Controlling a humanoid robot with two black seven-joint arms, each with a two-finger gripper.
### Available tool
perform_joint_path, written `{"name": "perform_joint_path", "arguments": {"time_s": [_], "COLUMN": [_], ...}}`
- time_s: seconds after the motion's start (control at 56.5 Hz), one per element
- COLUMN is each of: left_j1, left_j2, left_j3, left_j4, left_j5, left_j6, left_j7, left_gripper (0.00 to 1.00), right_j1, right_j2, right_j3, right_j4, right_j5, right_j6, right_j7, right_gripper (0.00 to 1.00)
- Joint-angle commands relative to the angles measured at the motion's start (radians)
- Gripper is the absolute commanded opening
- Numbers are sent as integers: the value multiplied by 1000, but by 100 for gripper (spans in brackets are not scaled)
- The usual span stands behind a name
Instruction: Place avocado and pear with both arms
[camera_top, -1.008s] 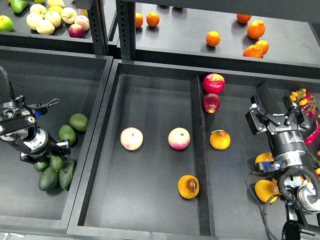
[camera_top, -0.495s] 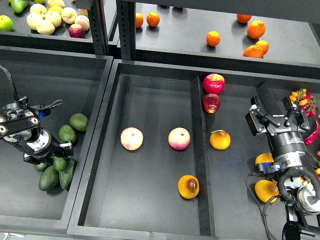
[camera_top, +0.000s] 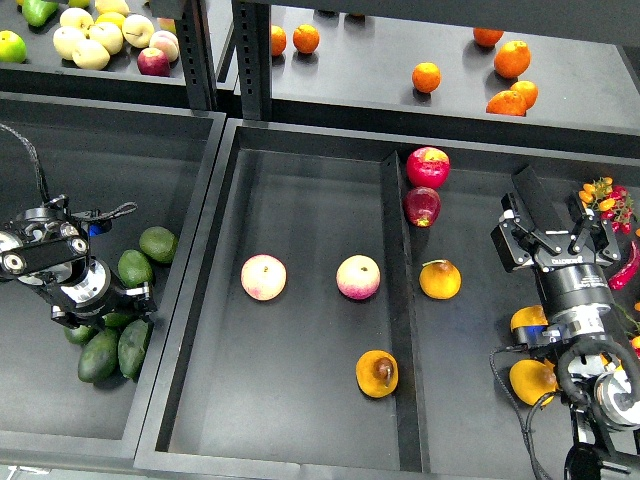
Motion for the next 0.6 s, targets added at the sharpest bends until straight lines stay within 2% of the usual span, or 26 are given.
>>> {"name": "perform_joint_path", "arguments": {"time_s": [0.0, 0.071, 0.177, 0.389, 0.584], "left_j1": [-5, -5, -2, 20, 26], "left_j2": [5, 18, 41, 107, 161], "left_j3": [-34, -107, -183, -416, -525], "left_j4": [-4, -4, -2, -5, 4], "left_j5": [-2, -2, -5, -54, -170], "left_j6": [0, 0, 0, 0, 0], "left_j7": [0, 0, 0, 0, 0], "left_gripper": [95, 98, 98, 98, 98], "right_j1": [0, 0, -1, -5, 5], "right_j2": [0, 0, 0, 0, 0], "right_j3": [-2, -14, -40, -101, -147], "right_j4": [0, -2, -2, -2, 0], "right_j5": [0, 0, 0, -12, -15], "right_j6": [0, 0, 0, -5, -9], "right_j7": [0, -4, -4, -5, -7], "right_gripper": [100, 100, 100, 100, 100]}}
